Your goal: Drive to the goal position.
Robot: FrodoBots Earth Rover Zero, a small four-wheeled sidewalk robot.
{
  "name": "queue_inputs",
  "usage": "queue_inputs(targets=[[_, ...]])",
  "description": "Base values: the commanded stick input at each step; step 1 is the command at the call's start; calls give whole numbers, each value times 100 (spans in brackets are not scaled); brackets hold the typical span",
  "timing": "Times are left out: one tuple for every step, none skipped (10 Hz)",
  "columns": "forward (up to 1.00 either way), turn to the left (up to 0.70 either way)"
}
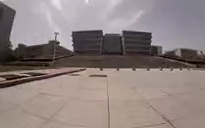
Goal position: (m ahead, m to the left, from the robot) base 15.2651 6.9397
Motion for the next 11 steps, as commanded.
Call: queue_inputs(targets=[[100,0],[100,0],[100,0],[100,0],[100,0],[100,0],[100,-1],[100,-9],[100,-25],[100,-36],[100,-36]])
